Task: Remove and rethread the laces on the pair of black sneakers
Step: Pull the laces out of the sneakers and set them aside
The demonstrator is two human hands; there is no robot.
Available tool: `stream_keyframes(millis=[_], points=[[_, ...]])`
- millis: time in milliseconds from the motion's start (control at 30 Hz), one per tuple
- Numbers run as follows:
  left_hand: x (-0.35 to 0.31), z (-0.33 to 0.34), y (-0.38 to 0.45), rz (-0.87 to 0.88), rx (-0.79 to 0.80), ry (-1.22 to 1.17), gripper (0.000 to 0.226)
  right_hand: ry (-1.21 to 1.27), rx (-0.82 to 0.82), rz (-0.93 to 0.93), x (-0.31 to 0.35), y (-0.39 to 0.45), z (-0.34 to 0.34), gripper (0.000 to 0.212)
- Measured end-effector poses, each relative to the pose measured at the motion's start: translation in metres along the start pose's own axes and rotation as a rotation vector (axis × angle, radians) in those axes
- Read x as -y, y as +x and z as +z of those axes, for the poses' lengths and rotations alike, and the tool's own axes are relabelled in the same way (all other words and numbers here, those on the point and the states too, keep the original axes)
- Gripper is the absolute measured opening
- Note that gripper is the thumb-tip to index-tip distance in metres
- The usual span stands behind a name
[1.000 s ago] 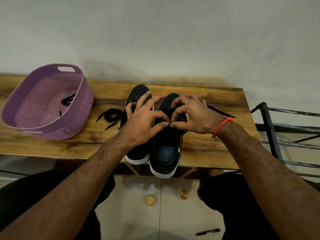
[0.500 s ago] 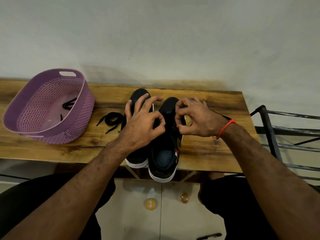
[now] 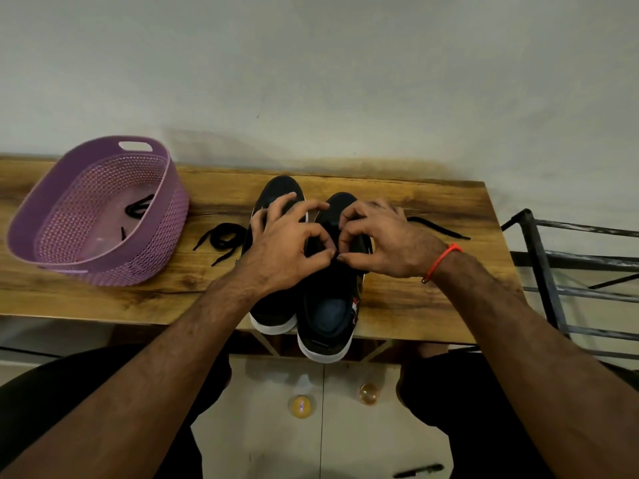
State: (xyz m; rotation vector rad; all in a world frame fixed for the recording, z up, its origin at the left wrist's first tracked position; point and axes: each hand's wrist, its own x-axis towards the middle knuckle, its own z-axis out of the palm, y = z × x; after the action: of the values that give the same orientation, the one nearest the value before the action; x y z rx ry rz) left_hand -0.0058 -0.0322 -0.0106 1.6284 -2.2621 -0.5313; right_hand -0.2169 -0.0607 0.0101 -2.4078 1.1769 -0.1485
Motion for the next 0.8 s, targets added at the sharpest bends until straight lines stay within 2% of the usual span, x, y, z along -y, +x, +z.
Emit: stream_keyframes(millis=[167, 400, 633, 800], points=[[0.008, -0.003, 0.002, -0.131, -0.193, -0.043, 0.005, 0.047, 0.002, -0.009, -0.002, -0.002, 0.0, 0.011], [-0.002, 0.0, -0.001, 0.015, 0.019, -0.064, 0.018, 0.033, -0.037, -0.032, -0.004, -0.002, -0.005, 0.01], [-0.006, 0.002, -0.002, -0.044, -0.006, 0.041, 0.01, 0.035, -0.023, -0.049, -0.002, -0.002, -0.005, 0.011], [-0.009, 0.012, -0.002, -0.111, -0.029, -0.011, 0.013, 0.032, -0.039, -0.031, -0.004, -0.004, 0.0, 0.011]])
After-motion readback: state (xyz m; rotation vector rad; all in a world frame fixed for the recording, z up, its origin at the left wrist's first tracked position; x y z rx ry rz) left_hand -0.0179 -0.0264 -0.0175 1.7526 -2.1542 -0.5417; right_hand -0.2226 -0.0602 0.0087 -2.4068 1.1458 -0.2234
